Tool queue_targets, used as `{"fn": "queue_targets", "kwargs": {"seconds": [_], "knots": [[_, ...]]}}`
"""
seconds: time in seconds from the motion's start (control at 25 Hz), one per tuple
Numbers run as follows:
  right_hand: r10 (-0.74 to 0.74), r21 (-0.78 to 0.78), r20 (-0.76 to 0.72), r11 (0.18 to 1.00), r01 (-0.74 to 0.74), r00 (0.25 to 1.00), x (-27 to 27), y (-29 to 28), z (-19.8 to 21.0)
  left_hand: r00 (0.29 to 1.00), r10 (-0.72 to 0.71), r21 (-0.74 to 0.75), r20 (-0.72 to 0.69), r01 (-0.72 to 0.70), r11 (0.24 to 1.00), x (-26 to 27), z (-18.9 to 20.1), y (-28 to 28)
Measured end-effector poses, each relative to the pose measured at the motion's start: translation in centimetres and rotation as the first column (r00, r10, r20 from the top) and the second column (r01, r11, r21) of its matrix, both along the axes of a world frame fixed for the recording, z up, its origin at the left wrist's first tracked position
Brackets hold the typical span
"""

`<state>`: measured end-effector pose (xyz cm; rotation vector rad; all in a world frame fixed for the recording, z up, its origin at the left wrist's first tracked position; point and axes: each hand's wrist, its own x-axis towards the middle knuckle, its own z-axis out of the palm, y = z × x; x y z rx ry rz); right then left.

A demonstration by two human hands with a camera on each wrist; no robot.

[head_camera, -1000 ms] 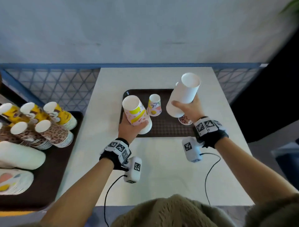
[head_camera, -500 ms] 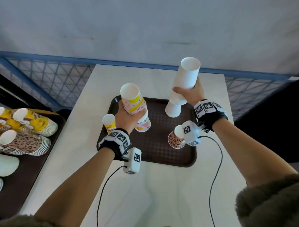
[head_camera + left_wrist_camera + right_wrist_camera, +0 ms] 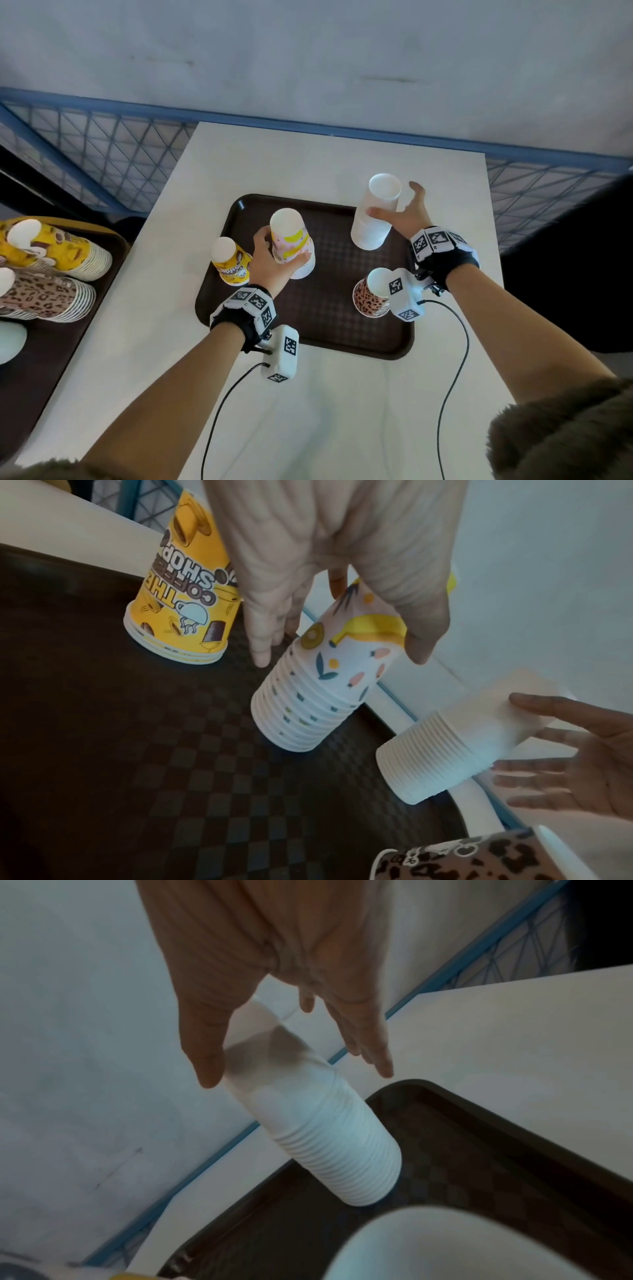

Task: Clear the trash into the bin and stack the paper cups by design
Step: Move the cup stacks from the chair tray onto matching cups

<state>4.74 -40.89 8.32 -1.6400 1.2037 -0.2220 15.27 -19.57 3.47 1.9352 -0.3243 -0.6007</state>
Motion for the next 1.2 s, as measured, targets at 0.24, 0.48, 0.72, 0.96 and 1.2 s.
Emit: {"fn": "queue_targets", "kwargs": {"seconds": [0.24, 0.48, 0.72, 0.96, 1.2], "knots": [[-0.064, -0.359, 0.342, 0.913, 0.193, 0.938, 1.2, 6.7, 5.0, 0.988, 0.055, -0.08, 0.147, -0.043, 0.996, -0.2, 2.9, 3.2], [0.311, -0.425, 0.474, 0.9, -0.095, 0.824, 9.8, 19.8, 7.0, 0.9, 0.31, -0.129, 0.306, -0.283, 0.95, 3.7, 4.9, 14.2], [0.511, -0.294, 0.342, 0.855, -0.427, 0.789, 20.6, 32.0, 4.5, 0.772, 0.473, 0.014, 0.425, -0.528, 0.849, 11.1, 4.9, 27.8], [0.57, -0.195, 0.186, 0.82, -0.539, 0.8, 29.0, 37.8, 0.0, 0.81, 0.448, 0.066, 0.379, -0.507, 0.86, 17.3, 2.1, 33.5], [0.628, -0.148, 0.081, 0.775, -0.614, 0.774, 35.3, 40.0, -3.5, 0.857, 0.415, 0.022, 0.304, -0.442, 0.897, 20.4, -0.7, 33.8]]}}
